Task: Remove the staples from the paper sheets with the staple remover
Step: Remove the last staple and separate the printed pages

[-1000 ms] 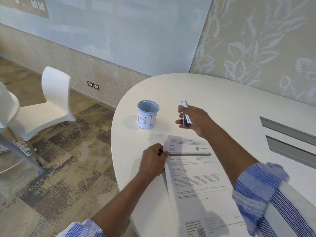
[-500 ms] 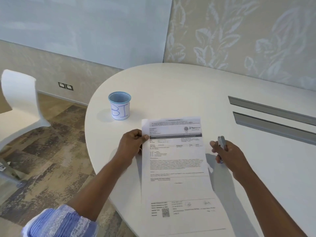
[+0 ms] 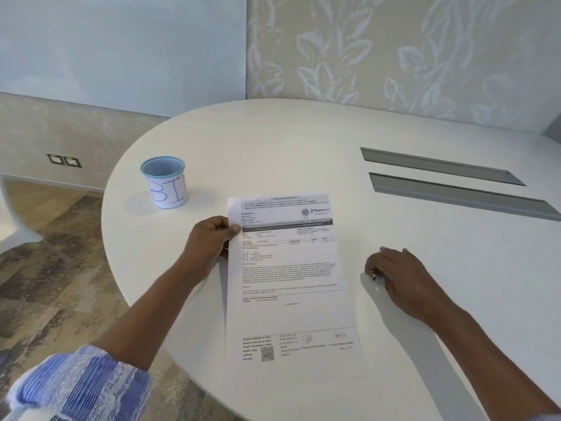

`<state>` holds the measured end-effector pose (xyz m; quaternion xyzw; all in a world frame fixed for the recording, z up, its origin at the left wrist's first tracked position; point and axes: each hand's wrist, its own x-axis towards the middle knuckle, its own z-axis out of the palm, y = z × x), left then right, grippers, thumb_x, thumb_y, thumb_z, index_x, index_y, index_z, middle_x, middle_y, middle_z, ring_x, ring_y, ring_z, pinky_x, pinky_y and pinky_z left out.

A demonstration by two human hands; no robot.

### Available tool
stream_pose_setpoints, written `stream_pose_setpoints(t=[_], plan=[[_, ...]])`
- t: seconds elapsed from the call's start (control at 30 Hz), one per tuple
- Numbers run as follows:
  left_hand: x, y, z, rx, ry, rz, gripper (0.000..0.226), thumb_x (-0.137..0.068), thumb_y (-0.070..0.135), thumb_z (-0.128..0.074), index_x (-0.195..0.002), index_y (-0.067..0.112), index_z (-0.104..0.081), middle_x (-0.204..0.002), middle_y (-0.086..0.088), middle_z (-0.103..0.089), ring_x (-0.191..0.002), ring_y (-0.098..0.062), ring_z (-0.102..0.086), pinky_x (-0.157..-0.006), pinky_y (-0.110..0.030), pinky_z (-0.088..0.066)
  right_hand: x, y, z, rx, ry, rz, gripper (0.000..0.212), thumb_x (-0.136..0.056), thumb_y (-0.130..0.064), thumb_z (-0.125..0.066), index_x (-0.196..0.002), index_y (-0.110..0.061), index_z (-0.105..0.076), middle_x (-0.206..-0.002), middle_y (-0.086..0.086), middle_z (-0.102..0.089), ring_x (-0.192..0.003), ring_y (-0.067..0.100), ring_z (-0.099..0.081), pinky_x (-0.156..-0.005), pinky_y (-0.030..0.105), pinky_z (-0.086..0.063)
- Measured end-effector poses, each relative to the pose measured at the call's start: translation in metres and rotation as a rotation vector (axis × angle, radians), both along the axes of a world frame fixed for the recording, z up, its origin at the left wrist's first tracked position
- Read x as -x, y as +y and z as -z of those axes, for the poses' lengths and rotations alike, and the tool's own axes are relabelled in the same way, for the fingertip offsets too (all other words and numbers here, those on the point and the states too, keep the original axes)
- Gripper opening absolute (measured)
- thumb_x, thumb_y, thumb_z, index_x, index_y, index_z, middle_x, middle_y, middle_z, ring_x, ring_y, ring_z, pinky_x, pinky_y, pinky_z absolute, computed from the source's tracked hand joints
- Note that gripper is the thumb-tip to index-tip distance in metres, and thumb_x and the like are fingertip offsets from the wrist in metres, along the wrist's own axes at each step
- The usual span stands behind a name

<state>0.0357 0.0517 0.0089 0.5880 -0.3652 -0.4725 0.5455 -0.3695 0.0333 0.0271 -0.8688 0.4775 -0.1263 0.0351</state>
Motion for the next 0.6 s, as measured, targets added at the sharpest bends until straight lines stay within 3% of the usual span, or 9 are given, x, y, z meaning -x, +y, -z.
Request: stream_pose_setpoints(t=[0.17, 0.23, 0.3, 0.33, 0.4, 0.5, 0.53, 0.6], plan=[[0.003, 0.000, -0.003, -0.004, 0.017, 0.016, 0.013, -0.097, 0.009, -0.070, -0.084, 0.006, -0.068, -0.084, -0.013, -0.082, -0.068, -0.023, -0.079, -0.056, -0.030, -0.061, 0.007, 0.010, 0.000, -0.035, -0.005, 0.052, 0.052, -0.084, 0.020, -0.048, -0.120, -0.011, -0.068, -0.113, -0.006, -0.071, -0.138, 0.024, -0.052, -0.122, 0.046, -0.027], [0.007, -0.001, -0.008, 0.002, 0.018, 0.033, 0.016, -0.097, 0.008, -0.070, -0.081, 0.007, -0.067, -0.081, -0.011, -0.082, -0.066, -0.022, -0.078, -0.055, -0.029, -0.061, -0.005, 0.017, -0.003, -0.043, -0.241, 0.116, 0.038, -0.095, 0.005, -0.056, -0.124, -0.016, -0.068, -0.112, -0.014, -0.069, -0.128, 0.021, -0.061, -0.113, 0.043, -0.041], [0.012, -0.002, -0.015, 0.013, 0.035, 0.055, 0.021, -0.097, 0.008, -0.070, -0.077, 0.009, -0.063, -0.077, -0.008, -0.081, -0.064, -0.020, -0.077, -0.054, -0.027, -0.059, -0.031, 0.026, -0.012, -0.234, -0.626, 0.249, 0.022, -0.096, -0.025, -0.070, -0.119, -0.026, -0.069, -0.110, -0.015, -0.074, -0.107, 0.015, -0.070, -0.094, 0.039, -0.054], [0.015, -0.003, -0.019, 0.017, 0.049, 0.068, 0.023, -0.096, 0.009, -0.070, -0.076, 0.009, -0.062, -0.077, -0.007, -0.081, -0.064, -0.019, -0.076, -0.054, -0.026, -0.059, -0.045, 0.029, -0.015, -0.371, -0.789, 0.309, 0.029, -0.090, -0.041, -0.074, -0.115, -0.028, -0.070, -0.108, -0.008, -0.077, -0.102, 0.016, -0.072, -0.091, 0.040, -0.057], [0.020, -0.003, -0.026, 0.026, 0.072, 0.086, 0.025, -0.096, 0.008, -0.071, -0.074, 0.010, -0.060, -0.079, -0.006, -0.081, -0.064, -0.019, -0.075, -0.055, -0.027, -0.059, -0.064, 0.032, -0.010, -0.479, -0.890, 0.369, 0.042, -0.078, -0.057, -0.077, -0.105, -0.025, -0.074, -0.102, 0.006, -0.079, -0.095, 0.027, -0.074, -0.090, 0.046, -0.058], [0.023, -0.005, -0.036, 0.036, 0.092, 0.093, 0.021, -0.092, 0.010, -0.076, -0.079, 0.008, -0.059, -0.086, -0.007, -0.082, -0.069, -0.021, -0.076, -0.058, -0.029, -0.060, -0.076, 0.036, -0.001, -0.428, -0.965, 0.416, 0.045, -0.083, -0.049, -0.079, -0.091, -0.005, -0.069, -0.098, 0.027, -0.072, -0.075, 0.035, -0.066, -0.075, 0.039, -0.053], [0.022, -0.005, -0.039, 0.037, 0.092, 0.095, 0.019, -0.090, 0.012, -0.078, -0.085, 0.006, -0.060, -0.090, -0.009, -0.082, -0.072, -0.022, -0.077, -0.060, -0.031, -0.061, -0.077, 0.035, 0.001, -0.417, -1.005, 0.421, 0.042, -0.085, -0.045, -0.079, -0.090, -0.005, -0.069, -0.095, 0.027, -0.072, -0.073, 0.035, -0.064, -0.071, 0.034, -0.049], [0.020, -0.006, -0.043, 0.040, 0.108, 0.101, 0.025, -0.087, 0.017, -0.081, -0.087, 0.008, -0.058, -0.091, -0.010, -0.082, -0.074, -0.023, -0.077, -0.062, -0.032, -0.063, -0.078, 0.034, 0.003, -0.433, -1.080, 0.428, 0.016, -0.087, -0.038, -0.079, -0.089, -0.022, -0.079, -0.086, 0.007, -0.080, -0.083, 0.026, -0.074, -0.067, 0.019, -0.054]])
